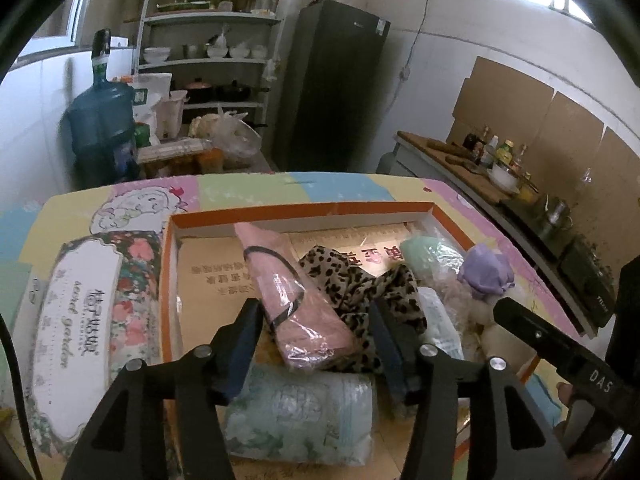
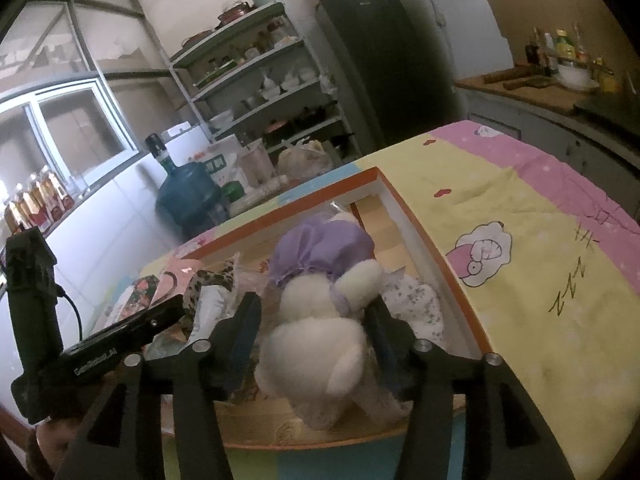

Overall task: Organize soft objects
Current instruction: 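Lower and release pink roll with left gripper while right gripper releases bunny, then move both open grippers back toward the remaining plush toys on the mat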

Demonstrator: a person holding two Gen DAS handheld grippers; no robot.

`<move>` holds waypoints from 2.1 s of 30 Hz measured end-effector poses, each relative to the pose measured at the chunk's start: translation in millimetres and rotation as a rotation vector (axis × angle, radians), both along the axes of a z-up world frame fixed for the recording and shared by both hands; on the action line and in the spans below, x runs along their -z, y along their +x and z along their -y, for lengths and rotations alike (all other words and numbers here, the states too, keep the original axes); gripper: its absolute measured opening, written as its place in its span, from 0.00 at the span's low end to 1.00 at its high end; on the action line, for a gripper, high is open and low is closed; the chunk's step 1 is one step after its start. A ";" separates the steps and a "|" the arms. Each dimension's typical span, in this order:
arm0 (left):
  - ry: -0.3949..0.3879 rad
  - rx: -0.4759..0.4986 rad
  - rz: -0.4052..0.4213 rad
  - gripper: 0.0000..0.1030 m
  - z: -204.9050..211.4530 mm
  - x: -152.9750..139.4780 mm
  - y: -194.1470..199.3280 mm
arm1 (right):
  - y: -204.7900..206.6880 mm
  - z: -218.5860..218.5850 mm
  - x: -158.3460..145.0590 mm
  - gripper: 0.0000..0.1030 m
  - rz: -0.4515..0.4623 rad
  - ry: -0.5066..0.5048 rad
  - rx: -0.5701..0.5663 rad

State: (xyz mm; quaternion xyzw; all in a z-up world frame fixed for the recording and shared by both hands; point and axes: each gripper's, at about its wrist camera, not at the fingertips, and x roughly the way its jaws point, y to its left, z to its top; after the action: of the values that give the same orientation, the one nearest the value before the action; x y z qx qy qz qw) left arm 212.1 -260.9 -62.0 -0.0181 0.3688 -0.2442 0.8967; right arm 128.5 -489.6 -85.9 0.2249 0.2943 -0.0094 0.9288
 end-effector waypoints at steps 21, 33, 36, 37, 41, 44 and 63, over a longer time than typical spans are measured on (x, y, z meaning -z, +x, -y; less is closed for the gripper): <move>-0.022 -0.010 0.073 0.55 -26.6 -29.1 -36.0 | -33.1 -9.3 -25.7 0.61 0.047 -0.015 0.029; -0.037 -0.028 0.120 0.55 -47.6 -43.9 -65.9 | -54.2 -30.3 -49.9 0.61 0.095 -0.040 0.008; -0.042 -0.037 0.132 0.55 -56.9 -48.8 -73.4 | -59.5 -37.6 -54.8 0.61 0.107 -0.047 0.000; -0.043 -0.039 0.135 0.55 -59.0 -49.7 -75.1 | -61.1 -40.3 -56.4 0.61 0.110 -0.050 -0.004; -0.051 -0.049 0.146 0.55 -69.7 -54.2 -82.2 | -65.8 -51.2 -62.8 0.61 0.122 -0.058 -0.018; -0.057 -0.060 0.154 0.55 -78.0 -57.3 -87.3 | -68.6 -61.3 -67.4 0.61 0.130 -0.066 -0.030; -0.057 -0.169 0.231 0.55 -149.1 -69.3 -120.1 | -74.8 -133.4 -85.5 0.61 0.166 -0.124 -0.148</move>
State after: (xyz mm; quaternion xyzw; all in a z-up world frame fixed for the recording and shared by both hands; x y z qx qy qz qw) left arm 92.0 -111.8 7.2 -0.0464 0.2534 -0.1789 0.9495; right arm 53.7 -356.1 -0.4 0.1450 0.2310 0.0595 0.9602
